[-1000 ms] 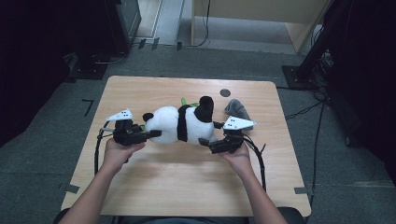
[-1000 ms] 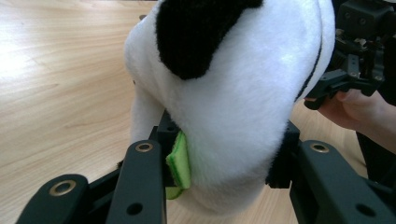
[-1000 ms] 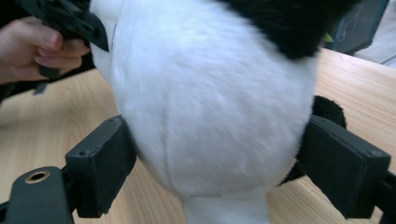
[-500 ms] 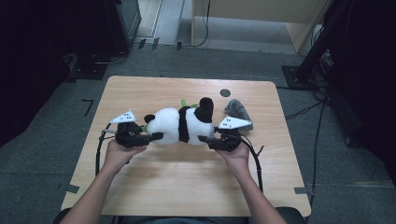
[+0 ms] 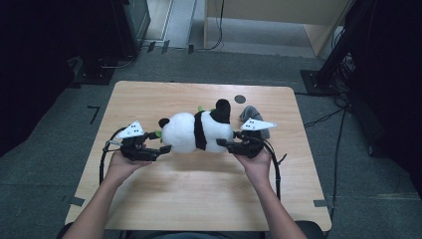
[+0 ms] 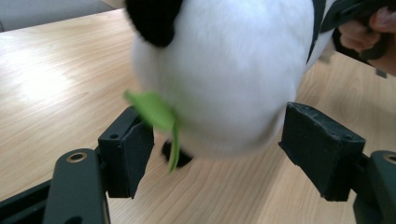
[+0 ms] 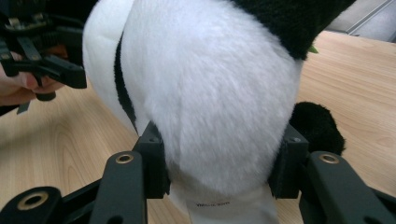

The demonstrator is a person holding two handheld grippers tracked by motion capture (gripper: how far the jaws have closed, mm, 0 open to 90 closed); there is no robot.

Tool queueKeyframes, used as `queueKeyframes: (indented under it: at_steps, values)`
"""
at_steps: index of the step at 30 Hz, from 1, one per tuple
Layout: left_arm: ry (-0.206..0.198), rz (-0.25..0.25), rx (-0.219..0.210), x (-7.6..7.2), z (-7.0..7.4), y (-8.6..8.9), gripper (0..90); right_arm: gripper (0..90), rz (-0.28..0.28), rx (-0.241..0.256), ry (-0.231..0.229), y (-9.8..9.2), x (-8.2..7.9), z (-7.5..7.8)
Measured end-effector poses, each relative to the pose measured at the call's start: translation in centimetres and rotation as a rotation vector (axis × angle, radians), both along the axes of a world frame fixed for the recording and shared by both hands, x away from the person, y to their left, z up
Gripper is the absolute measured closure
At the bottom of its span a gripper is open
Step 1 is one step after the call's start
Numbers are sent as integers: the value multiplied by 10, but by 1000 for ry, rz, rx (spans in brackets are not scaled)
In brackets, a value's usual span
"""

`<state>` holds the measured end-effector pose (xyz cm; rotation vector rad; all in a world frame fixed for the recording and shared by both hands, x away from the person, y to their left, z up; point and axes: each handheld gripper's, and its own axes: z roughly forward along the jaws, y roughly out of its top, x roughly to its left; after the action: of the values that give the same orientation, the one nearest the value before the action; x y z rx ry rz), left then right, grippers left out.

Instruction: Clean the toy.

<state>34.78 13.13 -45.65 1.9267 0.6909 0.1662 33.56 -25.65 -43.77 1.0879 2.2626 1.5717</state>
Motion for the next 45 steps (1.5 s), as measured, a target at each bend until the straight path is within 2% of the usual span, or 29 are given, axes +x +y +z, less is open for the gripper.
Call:
queueKeyframes:
  at_steps: [5,9,12,15,17,18,23,25,28,31,33,36,42,45]
  values:
    - [33,-11,-15,3,-9,0,260,540,7,49,17,-7,0,2]
    - [34,-22,-26,4,-11,-2,260,544,17,38,8,-3,-2,6]
    - [34,-36,-33,2,-12,-6,259,545,25,52,26,-4,-1,4]
    - [42,-60,-8,0,-13,-11,268,545,37,49,43,1,-1,2]
    - [32,-54,37,-1,-13,-13,333,545,46,29,57,7,-2,0]
    - [48,-56,36,-1,-13,-11,399,543,50,17,54,9,-2,0]
    - [50,-14,-15,-1,-5,-7,572,499,53,38,63,10,-4,0]
    - [80,-1,-35,0,-4,-7,617,471,51,45,68,9,-2,-2]
    - [97,7,-11,0,-4,-10,669,431,46,47,96,6,2,-7]
    - [98,13,-34,0,-2,-11,708,371,45,42,108,5,4,-10]
    - [89,13,-52,0,0,-10,725,313,46,51,89,3,5,-10]
    - [108,13,-74,0,1,-9,740,268,42,59,62,1,5,-10]
    - [113,28,-117,1,5,-5,754,260,49,45,2,-2,2,-10]
    - [135,38,-140,3,6,-1,759,260,61,34,-29,-3,0,-10]
